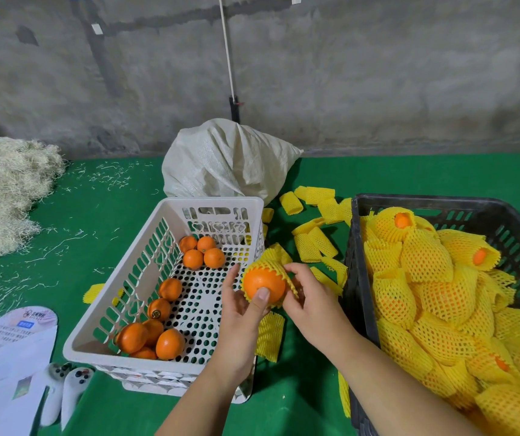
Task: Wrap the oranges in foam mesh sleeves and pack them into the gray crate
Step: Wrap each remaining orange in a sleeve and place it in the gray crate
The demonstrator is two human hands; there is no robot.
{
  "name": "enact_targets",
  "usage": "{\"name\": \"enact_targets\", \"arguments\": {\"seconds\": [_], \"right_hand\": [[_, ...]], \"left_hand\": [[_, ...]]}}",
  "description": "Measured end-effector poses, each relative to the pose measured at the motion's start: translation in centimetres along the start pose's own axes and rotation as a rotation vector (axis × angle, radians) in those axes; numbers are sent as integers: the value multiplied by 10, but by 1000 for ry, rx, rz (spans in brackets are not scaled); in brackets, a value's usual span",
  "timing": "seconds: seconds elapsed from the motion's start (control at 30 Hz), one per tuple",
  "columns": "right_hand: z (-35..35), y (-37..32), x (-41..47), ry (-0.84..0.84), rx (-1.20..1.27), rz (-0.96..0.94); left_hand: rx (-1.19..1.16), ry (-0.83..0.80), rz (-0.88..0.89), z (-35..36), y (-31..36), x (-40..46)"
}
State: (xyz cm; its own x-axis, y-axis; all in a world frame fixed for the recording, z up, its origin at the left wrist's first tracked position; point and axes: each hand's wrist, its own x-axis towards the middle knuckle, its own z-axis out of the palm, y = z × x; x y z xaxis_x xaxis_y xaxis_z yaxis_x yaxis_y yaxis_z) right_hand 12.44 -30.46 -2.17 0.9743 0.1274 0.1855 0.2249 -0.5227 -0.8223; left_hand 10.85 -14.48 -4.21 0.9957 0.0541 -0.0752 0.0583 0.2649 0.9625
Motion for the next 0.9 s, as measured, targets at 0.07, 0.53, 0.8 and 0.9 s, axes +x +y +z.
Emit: {"name": "enact_targets", "arguments": {"seconds": [0.07,0.53,0.8,0.9], "right_hand": [[-1,-1,2,19,22,32],[-2,-7,-3,228,-65,-297],[-1,3,6,83,-103,-64],[-4,-1,4,184,-115,-107]], "left_hand": [[32,-20,14,2,1,-1],[16,-47,52,3,5,-7],[66,-66,92,3,4,-12],[80,7,133,9,2,-12]]}}
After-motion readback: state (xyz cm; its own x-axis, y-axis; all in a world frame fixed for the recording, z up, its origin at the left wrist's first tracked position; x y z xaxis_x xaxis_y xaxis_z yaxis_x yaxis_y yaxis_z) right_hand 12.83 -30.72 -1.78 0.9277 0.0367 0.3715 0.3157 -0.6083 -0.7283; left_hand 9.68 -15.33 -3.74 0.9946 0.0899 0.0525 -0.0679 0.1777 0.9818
